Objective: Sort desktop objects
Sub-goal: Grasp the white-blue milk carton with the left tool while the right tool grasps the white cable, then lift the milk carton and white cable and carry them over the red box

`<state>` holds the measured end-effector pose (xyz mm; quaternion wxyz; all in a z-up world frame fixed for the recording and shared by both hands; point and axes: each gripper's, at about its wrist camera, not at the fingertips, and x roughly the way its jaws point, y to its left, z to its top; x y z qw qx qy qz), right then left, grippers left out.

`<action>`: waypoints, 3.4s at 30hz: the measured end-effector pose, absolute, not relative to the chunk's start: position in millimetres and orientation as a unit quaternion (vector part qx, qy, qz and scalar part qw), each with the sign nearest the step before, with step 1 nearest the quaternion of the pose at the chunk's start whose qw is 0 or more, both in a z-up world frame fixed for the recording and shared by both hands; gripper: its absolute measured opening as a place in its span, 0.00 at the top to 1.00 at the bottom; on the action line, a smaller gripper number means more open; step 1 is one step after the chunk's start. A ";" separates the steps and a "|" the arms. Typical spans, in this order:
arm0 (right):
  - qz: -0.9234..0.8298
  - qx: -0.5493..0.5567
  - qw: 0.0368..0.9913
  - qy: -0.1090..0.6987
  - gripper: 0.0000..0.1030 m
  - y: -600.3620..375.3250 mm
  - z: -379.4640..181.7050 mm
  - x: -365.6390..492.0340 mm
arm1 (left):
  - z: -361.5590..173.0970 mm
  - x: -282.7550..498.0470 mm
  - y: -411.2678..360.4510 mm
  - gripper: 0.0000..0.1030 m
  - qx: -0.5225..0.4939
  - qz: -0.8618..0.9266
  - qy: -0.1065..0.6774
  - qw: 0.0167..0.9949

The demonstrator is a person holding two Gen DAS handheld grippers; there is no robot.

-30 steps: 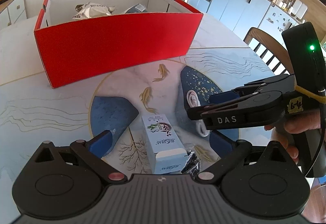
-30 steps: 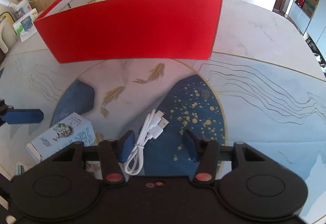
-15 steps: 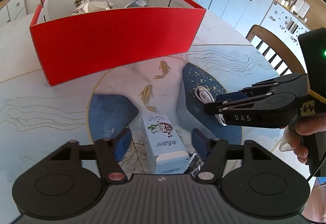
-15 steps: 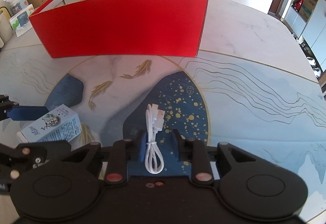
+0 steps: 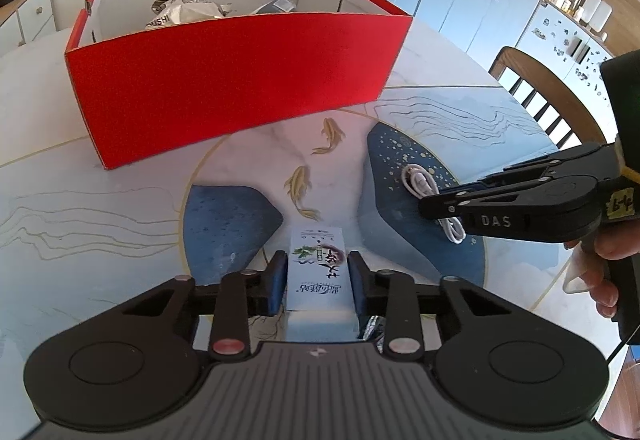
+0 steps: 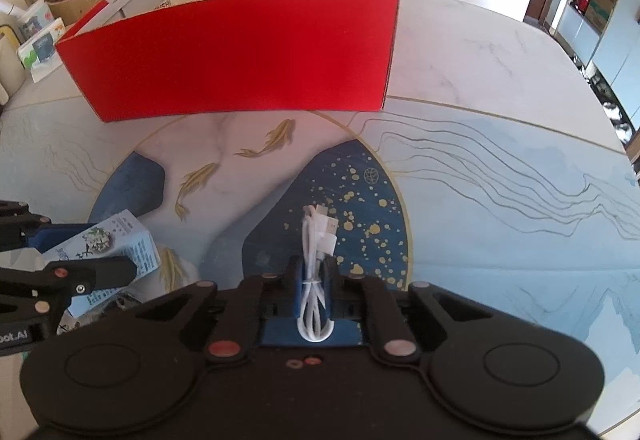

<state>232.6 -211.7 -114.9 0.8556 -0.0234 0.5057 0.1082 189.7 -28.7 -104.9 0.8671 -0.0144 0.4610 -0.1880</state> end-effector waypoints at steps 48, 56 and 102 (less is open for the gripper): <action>0.172 0.059 0.896 0.405 0.92 -213.9 1.9 238.3 | -3.7 213.9 -9.7 0.73 -0.019 -0.179 0.376 0.909; 0.187 0.052 0.901 0.387 0.92 -204.1 20.5 256.9 | 19.3 231.0 -7.2 0.72 -0.007 -0.180 0.350 0.919; 0.160 0.023 0.878 0.450 0.92 -162.8 -50.3 374.8 | -50.3 375.8 2.3 0.73 0.038 -0.162 0.477 0.863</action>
